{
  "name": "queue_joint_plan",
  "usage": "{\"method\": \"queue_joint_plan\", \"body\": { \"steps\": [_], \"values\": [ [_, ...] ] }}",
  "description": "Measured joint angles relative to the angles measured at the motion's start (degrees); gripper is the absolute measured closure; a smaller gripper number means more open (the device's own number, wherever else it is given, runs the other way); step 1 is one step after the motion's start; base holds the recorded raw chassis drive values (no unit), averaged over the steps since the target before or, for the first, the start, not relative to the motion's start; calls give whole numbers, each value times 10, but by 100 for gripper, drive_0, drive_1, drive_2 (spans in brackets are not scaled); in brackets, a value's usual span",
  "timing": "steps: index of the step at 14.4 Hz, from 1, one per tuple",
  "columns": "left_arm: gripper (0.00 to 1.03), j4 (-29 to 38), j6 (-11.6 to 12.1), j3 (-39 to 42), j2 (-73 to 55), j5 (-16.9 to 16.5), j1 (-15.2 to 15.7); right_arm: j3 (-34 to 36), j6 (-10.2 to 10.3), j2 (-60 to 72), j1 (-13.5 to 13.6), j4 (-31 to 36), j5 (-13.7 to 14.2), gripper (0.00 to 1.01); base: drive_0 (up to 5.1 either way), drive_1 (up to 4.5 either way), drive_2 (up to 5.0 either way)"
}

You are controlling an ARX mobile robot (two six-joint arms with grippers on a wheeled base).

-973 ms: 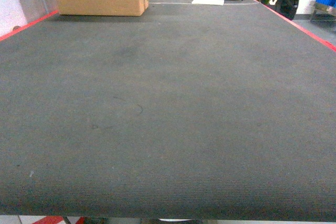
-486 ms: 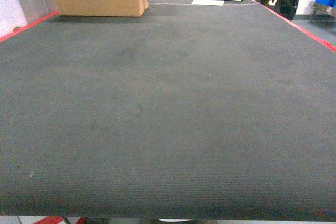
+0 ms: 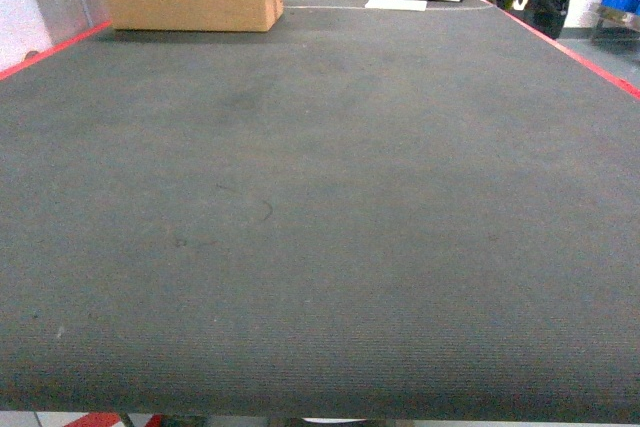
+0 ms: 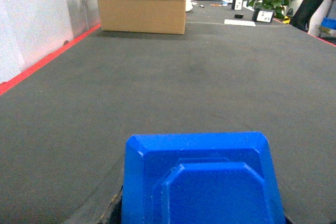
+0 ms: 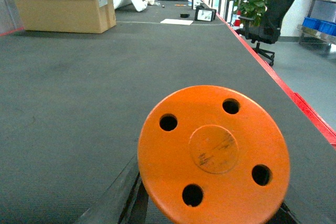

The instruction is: Sort blue parts and orange caps into right shelf containers

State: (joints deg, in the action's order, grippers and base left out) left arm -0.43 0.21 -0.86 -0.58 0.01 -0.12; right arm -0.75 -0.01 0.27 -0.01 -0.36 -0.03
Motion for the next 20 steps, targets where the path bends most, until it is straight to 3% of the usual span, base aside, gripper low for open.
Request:
{"method": "queue_joint_plan", "body": {
  "steps": [20],
  "values": [
    [60, 0, 0, 0, 0, 0, 1, 0, 0, 0, 0, 0, 0, 58, -141, -141, -141]
  ]
}}
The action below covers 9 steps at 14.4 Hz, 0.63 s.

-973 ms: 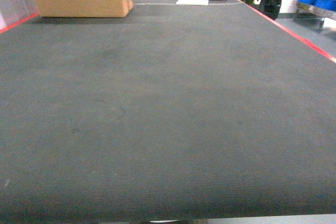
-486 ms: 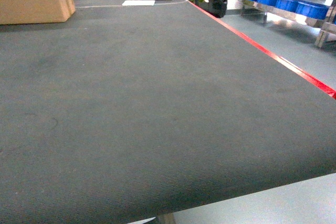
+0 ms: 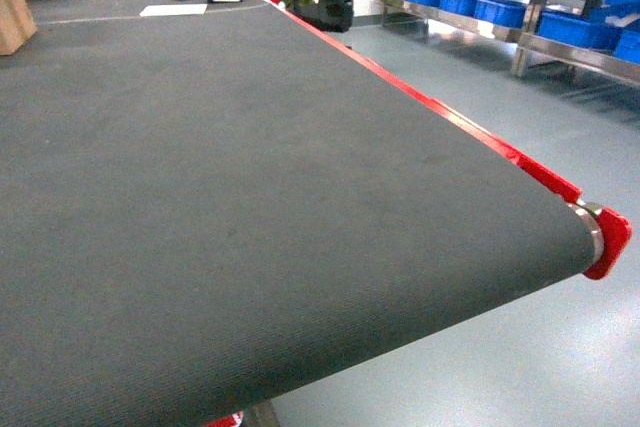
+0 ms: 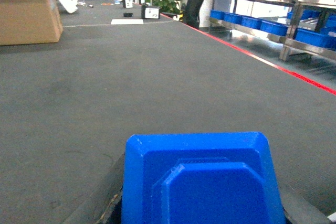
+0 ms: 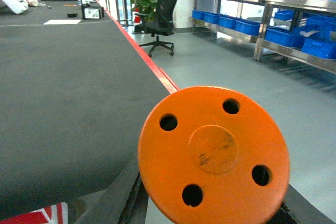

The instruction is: Sort blue parts and orange caps into right shelf containers

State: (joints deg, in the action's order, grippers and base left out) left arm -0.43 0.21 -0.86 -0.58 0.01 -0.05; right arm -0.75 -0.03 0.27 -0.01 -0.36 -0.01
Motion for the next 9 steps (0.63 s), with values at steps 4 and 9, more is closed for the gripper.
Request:
{"method": "queue_joint_plan", "body": {
  "steps": [4, 9],
  "values": [
    [60, 0, 0, 0, 0, 0, 0, 0, 0, 0, 0, 0, 0, 58, -166, -166, -166],
    [60, 0, 0, 0, 0, 0, 0, 0, 0, 0, 0, 0, 0, 58, -168, -168, -168]
  ]
}}
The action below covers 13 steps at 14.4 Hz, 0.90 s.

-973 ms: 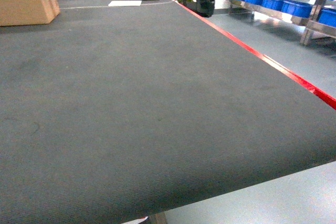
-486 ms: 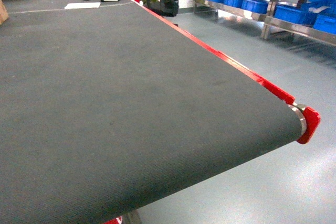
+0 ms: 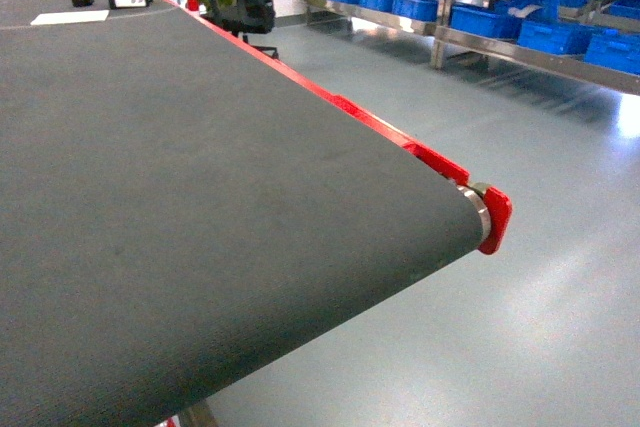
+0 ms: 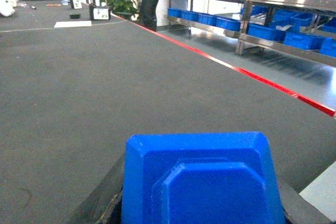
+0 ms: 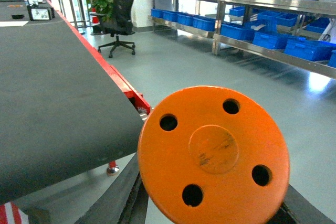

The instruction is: Sort blue parts and orange caps into right shelf containers

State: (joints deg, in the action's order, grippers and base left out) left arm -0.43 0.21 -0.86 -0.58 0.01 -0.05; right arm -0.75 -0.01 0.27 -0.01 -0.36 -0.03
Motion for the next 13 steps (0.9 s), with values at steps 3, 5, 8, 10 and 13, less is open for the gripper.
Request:
{"method": "queue_joint_plan", "body": {
  "steps": [3, 5, 8, 10, 13],
  "values": [
    [60, 0, 0, 0, 0, 0, 0, 0, 0, 0, 0, 0, 0, 58, -155, -155, -155],
    [60, 0, 0, 0, 0, 0, 0, 0, 0, 0, 0, 0, 0, 58, -161, -161, -161],
    [60, 0, 0, 0, 0, 0, 0, 0, 0, 0, 0, 0, 0, 58, -151, -151, -151],
    [60, 0, 0, 0, 0, 0, 0, 0, 0, 0, 0, 0, 0, 58, -151, -151, -151],
    [60, 0, 0, 0, 0, 0, 0, 0, 0, 0, 0, 0, 0, 58, -154, -154, -154]
  ]
}}
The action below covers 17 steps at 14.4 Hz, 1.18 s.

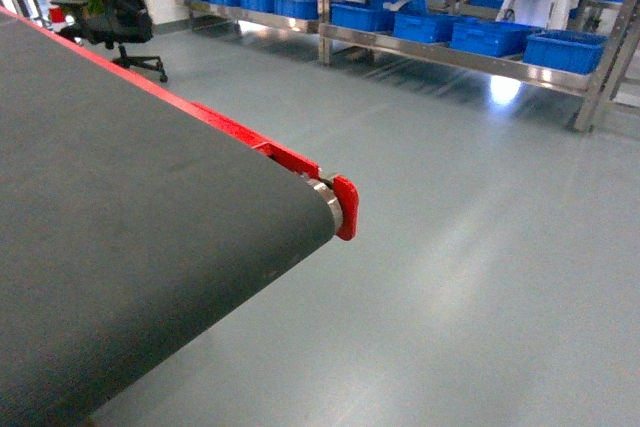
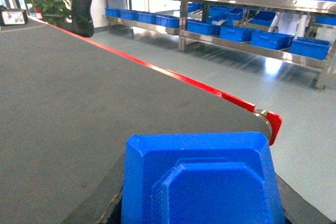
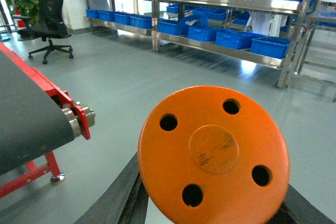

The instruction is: Sort blue parts and orange caps into right shelf containers

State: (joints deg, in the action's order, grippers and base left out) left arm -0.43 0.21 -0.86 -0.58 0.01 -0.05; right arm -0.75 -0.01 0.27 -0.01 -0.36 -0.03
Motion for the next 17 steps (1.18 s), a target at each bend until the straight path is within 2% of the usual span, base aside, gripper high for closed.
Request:
{"method": "queue_joint_plan", "body": {
  "steps": [17],
  "values": [
    [60, 0, 0, 0, 0, 0, 0, 0, 0, 0, 0, 0, 0, 58, -160, -160, -160]
  ]
}}
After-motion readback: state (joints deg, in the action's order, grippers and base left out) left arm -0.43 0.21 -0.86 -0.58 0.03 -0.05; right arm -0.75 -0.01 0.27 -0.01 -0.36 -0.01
